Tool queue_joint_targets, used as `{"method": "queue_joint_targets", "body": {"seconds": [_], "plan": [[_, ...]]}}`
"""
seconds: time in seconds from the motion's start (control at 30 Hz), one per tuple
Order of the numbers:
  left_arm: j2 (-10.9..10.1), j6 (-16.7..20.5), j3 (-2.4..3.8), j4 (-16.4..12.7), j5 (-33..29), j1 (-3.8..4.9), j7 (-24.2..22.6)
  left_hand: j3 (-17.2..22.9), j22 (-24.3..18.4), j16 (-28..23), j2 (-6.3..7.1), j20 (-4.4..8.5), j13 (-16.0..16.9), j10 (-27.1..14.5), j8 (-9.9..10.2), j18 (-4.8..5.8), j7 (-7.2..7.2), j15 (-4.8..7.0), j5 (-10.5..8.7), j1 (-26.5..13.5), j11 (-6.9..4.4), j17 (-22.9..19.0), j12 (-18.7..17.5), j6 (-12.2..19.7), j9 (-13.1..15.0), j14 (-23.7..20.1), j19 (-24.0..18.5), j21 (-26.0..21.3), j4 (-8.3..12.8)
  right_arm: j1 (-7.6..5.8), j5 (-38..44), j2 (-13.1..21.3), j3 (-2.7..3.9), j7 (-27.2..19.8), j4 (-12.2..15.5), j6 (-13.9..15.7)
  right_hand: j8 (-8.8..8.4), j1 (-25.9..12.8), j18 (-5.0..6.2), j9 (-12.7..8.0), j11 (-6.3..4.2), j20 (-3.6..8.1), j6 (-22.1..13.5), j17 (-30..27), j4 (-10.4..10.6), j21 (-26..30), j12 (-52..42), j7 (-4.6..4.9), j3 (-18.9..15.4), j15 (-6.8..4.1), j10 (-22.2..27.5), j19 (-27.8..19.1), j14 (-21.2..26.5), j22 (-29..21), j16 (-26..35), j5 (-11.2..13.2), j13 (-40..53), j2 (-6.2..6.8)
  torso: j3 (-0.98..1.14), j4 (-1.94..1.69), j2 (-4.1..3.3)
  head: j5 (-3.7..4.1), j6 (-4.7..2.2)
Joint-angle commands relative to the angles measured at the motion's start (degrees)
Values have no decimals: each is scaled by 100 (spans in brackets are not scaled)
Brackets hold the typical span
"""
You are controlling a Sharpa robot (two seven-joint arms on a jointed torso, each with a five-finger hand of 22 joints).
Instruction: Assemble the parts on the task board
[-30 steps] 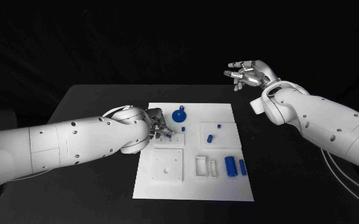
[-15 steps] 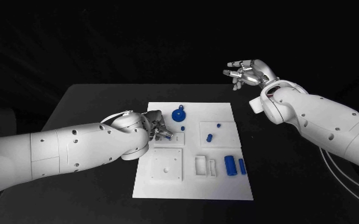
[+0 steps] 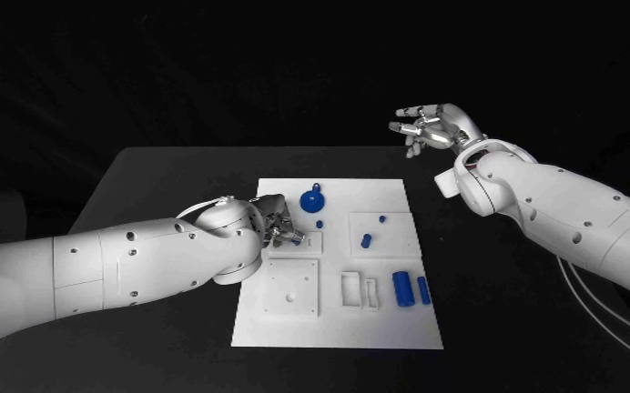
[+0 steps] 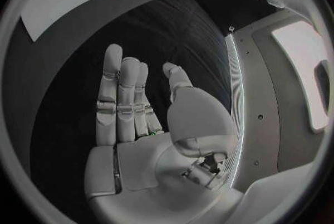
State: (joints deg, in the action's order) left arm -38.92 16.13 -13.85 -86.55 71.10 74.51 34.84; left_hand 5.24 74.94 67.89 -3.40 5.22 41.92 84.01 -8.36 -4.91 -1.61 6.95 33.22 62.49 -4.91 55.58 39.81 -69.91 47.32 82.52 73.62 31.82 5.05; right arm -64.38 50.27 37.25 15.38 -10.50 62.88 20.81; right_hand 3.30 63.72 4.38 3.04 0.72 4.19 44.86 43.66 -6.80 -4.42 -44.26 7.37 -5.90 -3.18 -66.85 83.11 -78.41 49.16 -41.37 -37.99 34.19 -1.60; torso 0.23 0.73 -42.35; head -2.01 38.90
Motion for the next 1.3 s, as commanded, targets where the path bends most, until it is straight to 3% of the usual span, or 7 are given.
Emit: {"method": "queue_joint_targets", "body": {"seconds": [0.03,0.67,1.3], "plan": [[11,-52,2,-6,10,-4,-70,830,94,-28,-14,0,-1,201,-8,-58,360,12,42,51,-34,11,6,-414,10,37,38,-41,788,0,-22,-11,5,18,-11,-95,-25,-71,-44,5,-5,-5,-64,-1,4,-32,-18,17,31,7,50,-21,3,-16,17,7,-7,-6,3,1,1,7,-2],[7,-366,3,13,-139,-5,-11,840,100,-40,-18,6,-9,194,-9,-47,357,8,60,50,-31,5,-7,-410,9,32,45,-75,807,2,-13,-29,5,56,-34,-144,-25,-75,-44,4,-2,-6,-87,-1,3,-36,-18,20,44,9,57,-23,7,-37,21,5,-12,-3,-1,0,3,16,8],[28,-441,3,72,-202,-5,14,845,105,-54,-33,18,-6,194,-15,-29,356,6,54,28,-26,-2,-13,-407,12,26,54,-101,823,5,-11,-37,5,65,-40,-171,-26,-80,-44,3,0,-8,-110,-3,3,-39,-19,23,50,10,63,-26,11,-56,25,11,-16,0,0,0,3,20,-2]]}}
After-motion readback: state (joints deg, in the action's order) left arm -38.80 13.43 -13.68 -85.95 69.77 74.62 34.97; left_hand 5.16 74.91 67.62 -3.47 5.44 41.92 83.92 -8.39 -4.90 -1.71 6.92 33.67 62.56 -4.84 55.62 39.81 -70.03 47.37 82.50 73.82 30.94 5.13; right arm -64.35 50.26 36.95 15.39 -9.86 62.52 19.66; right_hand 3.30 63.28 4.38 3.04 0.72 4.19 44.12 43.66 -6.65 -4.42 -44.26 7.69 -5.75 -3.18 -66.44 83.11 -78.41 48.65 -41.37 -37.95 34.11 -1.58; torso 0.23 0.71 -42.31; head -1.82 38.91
